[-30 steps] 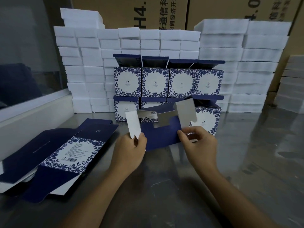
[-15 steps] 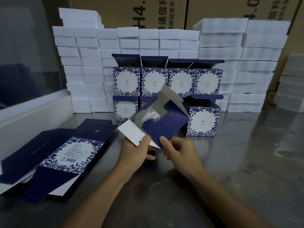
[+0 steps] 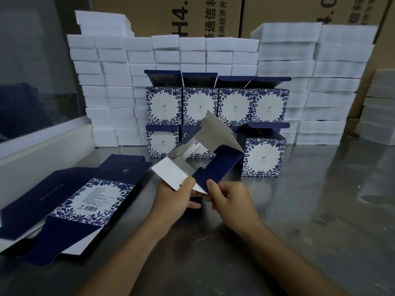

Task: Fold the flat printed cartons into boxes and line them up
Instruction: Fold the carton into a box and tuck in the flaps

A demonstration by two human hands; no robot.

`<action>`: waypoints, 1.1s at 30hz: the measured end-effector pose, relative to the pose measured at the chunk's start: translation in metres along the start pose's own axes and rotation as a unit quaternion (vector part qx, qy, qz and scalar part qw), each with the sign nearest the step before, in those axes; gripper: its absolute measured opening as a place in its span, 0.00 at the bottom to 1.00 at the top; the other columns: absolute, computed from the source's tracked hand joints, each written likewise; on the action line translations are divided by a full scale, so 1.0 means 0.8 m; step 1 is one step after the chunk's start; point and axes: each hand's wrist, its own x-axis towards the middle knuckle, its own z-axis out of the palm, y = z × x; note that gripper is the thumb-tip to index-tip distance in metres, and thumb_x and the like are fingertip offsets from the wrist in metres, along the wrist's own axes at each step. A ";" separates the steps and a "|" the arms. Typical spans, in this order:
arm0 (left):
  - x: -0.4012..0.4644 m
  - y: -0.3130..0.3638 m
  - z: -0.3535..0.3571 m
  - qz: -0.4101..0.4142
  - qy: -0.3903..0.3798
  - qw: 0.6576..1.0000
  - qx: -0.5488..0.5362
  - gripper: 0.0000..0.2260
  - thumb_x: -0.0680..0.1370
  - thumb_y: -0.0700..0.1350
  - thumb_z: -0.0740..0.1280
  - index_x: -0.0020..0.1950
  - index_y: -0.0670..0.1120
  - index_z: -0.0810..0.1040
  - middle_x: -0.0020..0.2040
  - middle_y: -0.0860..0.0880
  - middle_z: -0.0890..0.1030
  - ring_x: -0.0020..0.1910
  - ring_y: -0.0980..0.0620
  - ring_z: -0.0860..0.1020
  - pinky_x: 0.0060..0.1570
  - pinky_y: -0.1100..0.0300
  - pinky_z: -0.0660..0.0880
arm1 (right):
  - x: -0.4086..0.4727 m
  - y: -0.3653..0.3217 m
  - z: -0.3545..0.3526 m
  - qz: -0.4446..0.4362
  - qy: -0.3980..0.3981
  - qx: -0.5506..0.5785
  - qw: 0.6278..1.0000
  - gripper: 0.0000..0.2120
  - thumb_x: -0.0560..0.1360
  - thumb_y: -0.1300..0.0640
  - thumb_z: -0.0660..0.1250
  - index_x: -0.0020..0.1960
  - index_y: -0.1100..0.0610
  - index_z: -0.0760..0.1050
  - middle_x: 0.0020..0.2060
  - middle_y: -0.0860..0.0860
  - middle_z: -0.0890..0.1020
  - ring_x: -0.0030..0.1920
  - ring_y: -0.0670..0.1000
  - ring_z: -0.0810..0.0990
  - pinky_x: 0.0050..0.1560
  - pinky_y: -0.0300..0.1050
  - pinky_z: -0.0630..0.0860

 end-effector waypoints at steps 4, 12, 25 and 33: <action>0.002 0.002 -0.003 0.003 0.010 1.000 0.011 0.08 0.77 0.36 0.64 0.40 0.44 0.79 0.33 0.49 0.83 0.36 0.52 0.84 0.27 0.59 0.78 | 0.005 0.000 -0.002 0.018 0.050 0.055 0.997 0.25 0.82 0.46 0.63 0.28 0.55 0.75 0.22 0.48 0.77 0.24 0.43 0.72 0.32 0.42 0.71; 0.001 0.004 -0.005 0.013 0.003 1.000 0.028 0.10 0.78 0.36 0.63 0.38 0.45 0.79 0.32 0.52 0.83 0.34 0.53 0.83 0.25 0.60 0.77 | 0.018 0.006 -0.018 0.040 0.114 0.092 0.988 0.25 0.82 0.50 0.64 0.30 0.63 0.75 0.22 0.48 0.74 0.25 0.45 0.69 0.32 0.45 0.68; 0.003 0.010 -0.012 0.025 0.001 0.999 0.049 0.11 0.75 0.39 0.65 0.33 0.46 0.80 0.31 0.45 0.83 0.30 0.49 0.83 0.24 0.61 0.75 | 0.021 0.013 -0.024 0.032 0.171 0.086 0.981 0.25 0.83 0.49 0.62 0.28 0.53 0.72 0.18 0.43 0.67 0.22 0.43 0.64 0.25 0.35 0.60; 0.005 0.007 -0.011 0.045 -0.005 0.997 0.070 0.10 0.66 0.48 0.63 0.31 0.58 0.82 0.31 0.47 0.83 0.31 0.51 0.82 0.27 0.61 0.75 | 0.024 0.026 -0.029 0.102 0.151 0.110 0.977 0.27 0.81 0.55 0.64 0.22 0.53 0.72 0.18 0.45 0.66 0.21 0.44 0.62 0.25 0.39 0.60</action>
